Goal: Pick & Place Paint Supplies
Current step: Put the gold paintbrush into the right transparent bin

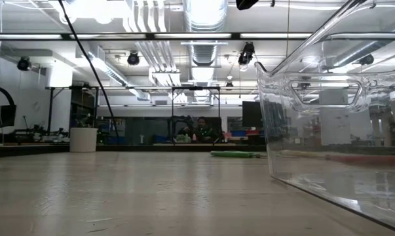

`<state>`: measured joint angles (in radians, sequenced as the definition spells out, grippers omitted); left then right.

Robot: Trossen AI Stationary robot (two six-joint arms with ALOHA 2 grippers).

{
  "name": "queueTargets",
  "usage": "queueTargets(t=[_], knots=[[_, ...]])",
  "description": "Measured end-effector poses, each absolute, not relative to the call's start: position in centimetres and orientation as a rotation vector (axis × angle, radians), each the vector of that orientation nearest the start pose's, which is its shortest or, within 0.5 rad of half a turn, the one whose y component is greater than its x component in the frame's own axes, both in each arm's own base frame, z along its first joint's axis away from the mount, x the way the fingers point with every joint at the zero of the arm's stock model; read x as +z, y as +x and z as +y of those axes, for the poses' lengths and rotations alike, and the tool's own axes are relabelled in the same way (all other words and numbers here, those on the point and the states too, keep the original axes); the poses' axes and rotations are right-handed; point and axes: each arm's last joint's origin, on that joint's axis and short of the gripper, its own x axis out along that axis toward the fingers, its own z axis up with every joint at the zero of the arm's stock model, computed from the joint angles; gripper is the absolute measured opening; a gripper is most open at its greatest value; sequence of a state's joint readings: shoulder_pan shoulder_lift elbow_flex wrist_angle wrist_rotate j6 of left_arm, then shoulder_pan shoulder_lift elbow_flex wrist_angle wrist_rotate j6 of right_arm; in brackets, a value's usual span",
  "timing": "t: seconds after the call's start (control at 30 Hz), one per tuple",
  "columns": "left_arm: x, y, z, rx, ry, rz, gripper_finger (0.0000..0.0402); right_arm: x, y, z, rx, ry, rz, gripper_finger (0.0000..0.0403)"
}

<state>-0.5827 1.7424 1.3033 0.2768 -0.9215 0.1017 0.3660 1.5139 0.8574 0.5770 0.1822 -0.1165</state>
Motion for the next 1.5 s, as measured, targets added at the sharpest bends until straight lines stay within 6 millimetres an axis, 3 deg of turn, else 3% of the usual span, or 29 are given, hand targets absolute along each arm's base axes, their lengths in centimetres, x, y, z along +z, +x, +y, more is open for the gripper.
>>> queueTargets(t=[0.13,0.43,1.5], knots=[[30.0,34.37,-19.89,0.332,0.212,0.136,0.0026,25.69,31.14,11.38,0.189,-0.139,0.07,0.013],[29.99,34.37,-19.89,0.333,0.216,0.137,0.0026,25.2,31.05,11.37,0.199,-0.2,0.119,0.0018],[29.86,34.52,-19.56,0.346,0.223,0.149,0.0027,25.1,31.05,11.31,0.193,-0.201,0.13,0.0011]])
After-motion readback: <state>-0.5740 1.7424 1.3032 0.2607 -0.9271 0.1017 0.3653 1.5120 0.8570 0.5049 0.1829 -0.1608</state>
